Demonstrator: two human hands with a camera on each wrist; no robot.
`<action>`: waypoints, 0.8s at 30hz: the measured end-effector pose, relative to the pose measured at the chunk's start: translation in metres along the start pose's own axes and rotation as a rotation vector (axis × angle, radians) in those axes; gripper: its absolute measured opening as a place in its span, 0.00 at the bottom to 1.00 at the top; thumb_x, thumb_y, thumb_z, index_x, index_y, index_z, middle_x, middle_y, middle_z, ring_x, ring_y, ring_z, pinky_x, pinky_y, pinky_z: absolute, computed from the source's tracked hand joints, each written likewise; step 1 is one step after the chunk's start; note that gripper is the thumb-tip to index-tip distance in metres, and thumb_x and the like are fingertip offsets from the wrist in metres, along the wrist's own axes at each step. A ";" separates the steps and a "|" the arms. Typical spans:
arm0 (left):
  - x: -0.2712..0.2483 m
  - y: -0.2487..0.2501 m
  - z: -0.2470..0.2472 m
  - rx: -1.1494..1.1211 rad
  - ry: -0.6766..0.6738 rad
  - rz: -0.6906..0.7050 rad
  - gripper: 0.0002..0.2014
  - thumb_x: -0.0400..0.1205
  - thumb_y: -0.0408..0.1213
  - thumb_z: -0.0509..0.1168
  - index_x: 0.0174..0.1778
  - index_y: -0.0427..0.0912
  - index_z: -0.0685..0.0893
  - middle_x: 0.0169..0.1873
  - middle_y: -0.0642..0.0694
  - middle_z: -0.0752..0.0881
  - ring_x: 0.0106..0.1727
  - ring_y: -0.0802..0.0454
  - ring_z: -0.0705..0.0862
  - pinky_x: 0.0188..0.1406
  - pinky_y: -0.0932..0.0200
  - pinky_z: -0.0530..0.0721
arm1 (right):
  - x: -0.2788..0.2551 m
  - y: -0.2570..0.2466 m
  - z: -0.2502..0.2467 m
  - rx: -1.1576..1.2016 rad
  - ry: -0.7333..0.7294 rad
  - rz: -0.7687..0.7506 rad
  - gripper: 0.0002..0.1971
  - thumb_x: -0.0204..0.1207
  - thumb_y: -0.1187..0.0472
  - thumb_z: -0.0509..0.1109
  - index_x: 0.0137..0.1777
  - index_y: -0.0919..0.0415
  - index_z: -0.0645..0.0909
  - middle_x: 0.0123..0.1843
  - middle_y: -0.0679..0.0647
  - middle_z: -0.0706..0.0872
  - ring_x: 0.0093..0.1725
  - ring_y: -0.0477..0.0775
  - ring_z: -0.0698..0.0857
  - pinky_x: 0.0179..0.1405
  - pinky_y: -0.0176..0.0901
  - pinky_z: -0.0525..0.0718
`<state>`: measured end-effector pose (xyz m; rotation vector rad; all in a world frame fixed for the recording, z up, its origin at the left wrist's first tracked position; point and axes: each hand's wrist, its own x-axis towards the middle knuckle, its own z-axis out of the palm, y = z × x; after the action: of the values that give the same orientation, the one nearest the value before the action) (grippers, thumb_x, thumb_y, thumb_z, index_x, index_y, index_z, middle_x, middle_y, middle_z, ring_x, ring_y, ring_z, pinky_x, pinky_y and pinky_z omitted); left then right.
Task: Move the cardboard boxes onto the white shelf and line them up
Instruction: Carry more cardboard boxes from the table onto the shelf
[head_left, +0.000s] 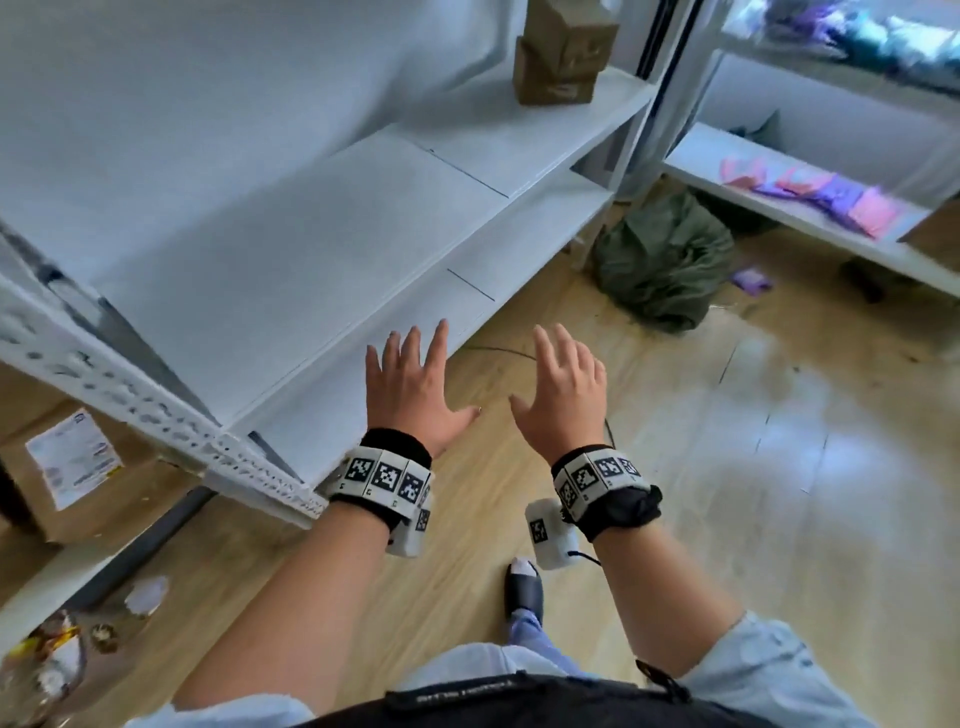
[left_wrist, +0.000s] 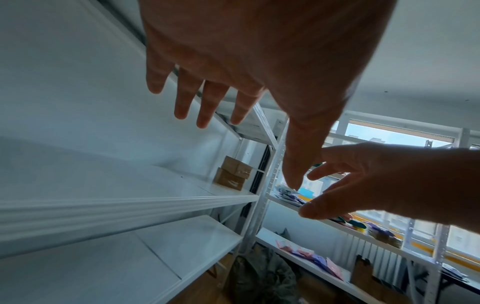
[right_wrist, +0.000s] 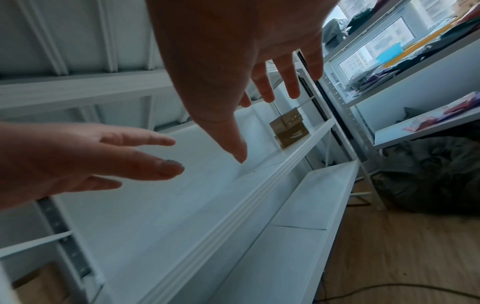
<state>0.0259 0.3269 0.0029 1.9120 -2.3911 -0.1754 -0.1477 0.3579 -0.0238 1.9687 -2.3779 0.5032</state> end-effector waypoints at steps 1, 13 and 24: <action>0.019 0.018 0.001 0.005 -0.005 0.017 0.54 0.73 0.70 0.67 0.87 0.52 0.44 0.86 0.41 0.58 0.86 0.39 0.53 0.85 0.36 0.47 | 0.015 0.018 -0.002 -0.008 -0.013 0.007 0.44 0.66 0.48 0.79 0.81 0.56 0.65 0.80 0.61 0.72 0.75 0.65 0.73 0.74 0.62 0.71; 0.214 0.159 0.003 0.029 0.012 0.119 0.53 0.73 0.70 0.67 0.87 0.52 0.48 0.85 0.41 0.60 0.86 0.39 0.55 0.85 0.37 0.49 | 0.187 0.160 -0.011 -0.033 -0.003 0.053 0.45 0.67 0.45 0.78 0.82 0.56 0.64 0.82 0.61 0.69 0.77 0.66 0.71 0.76 0.63 0.69; 0.428 0.197 0.017 0.026 0.060 0.178 0.54 0.72 0.71 0.67 0.87 0.51 0.49 0.84 0.41 0.62 0.85 0.39 0.58 0.84 0.37 0.53 | 0.383 0.214 0.014 -0.067 0.029 0.094 0.45 0.66 0.45 0.79 0.82 0.56 0.65 0.81 0.61 0.70 0.77 0.66 0.72 0.75 0.64 0.70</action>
<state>-0.2611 -0.0467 0.0072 1.6770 -2.5185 -0.0751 -0.4296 0.0220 -0.0059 1.8179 -2.4449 0.4453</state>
